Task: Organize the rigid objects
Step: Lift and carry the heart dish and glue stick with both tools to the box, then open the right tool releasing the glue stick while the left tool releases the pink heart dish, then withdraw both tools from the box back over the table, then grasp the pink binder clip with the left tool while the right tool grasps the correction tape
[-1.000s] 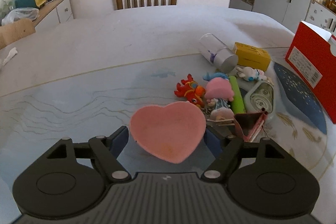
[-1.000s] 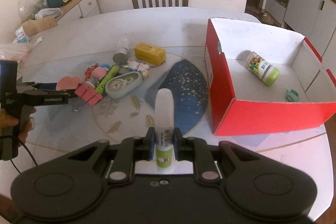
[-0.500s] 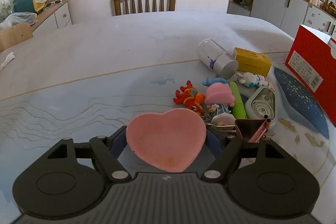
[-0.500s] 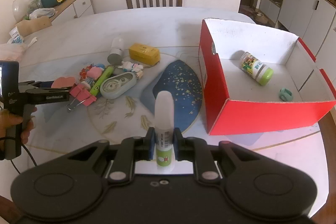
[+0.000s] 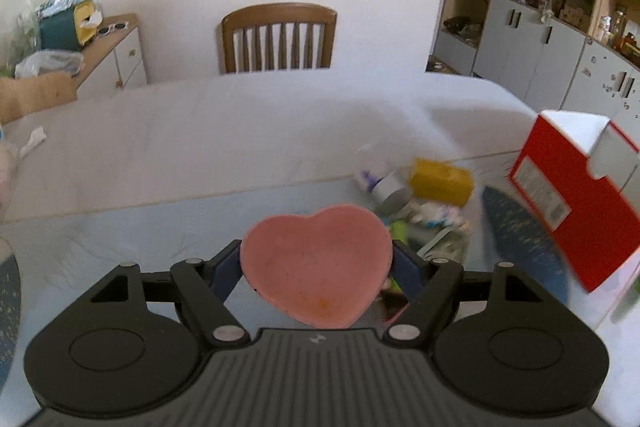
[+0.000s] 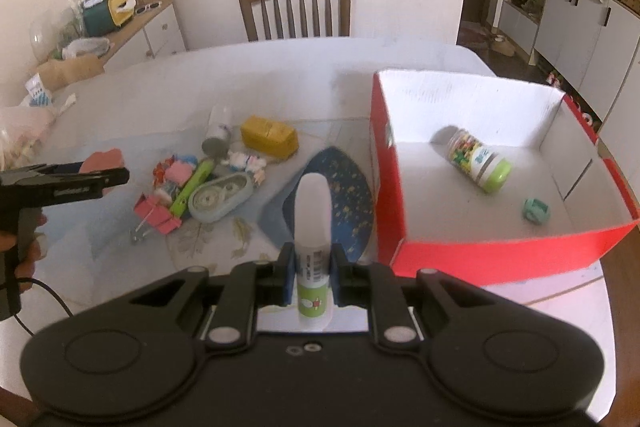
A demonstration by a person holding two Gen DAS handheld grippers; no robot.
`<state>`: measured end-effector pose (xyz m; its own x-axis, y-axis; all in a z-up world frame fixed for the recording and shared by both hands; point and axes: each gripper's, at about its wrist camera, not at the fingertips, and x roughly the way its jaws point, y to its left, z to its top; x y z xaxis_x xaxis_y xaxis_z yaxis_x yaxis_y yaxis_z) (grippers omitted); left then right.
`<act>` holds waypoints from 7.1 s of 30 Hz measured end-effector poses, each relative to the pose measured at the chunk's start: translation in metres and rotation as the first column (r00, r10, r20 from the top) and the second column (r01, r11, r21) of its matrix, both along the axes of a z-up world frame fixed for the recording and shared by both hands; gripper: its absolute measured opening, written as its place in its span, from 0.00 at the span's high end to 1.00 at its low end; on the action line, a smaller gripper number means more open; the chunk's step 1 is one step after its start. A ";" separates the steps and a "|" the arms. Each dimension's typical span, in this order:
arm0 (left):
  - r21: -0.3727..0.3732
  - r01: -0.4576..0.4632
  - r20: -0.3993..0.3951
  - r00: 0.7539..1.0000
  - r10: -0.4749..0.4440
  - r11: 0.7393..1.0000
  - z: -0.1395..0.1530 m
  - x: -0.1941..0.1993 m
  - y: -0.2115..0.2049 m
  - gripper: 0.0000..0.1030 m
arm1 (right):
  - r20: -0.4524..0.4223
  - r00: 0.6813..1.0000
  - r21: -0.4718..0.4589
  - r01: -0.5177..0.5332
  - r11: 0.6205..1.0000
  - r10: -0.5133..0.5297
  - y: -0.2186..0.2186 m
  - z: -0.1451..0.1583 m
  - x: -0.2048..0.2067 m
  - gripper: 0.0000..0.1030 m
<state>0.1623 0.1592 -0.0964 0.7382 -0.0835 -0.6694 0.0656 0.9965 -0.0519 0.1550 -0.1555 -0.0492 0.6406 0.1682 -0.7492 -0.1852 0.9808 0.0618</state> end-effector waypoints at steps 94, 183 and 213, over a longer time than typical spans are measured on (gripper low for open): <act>-0.034 0.262 -0.492 0.835 -0.245 0.964 -0.027 0.153 -0.384 0.25 | -0.232 0.972 0.062 0.054 0.997 -0.038 -0.220 -0.052 0.175 0.44; -0.100 0.207 0.009 0.978 -0.208 0.973 0.008 -0.018 -0.023 0.00 | 0.079 0.997 0.067 -0.011 0.998 0.005 0.050 -0.016 0.022 0.00; -0.068 0.161 -0.094 0.982 -0.167 0.985 -0.058 0.010 -0.022 0.01 | -0.127 0.992 0.012 0.023 1.000 -0.022 0.115 -0.097 0.134 0.06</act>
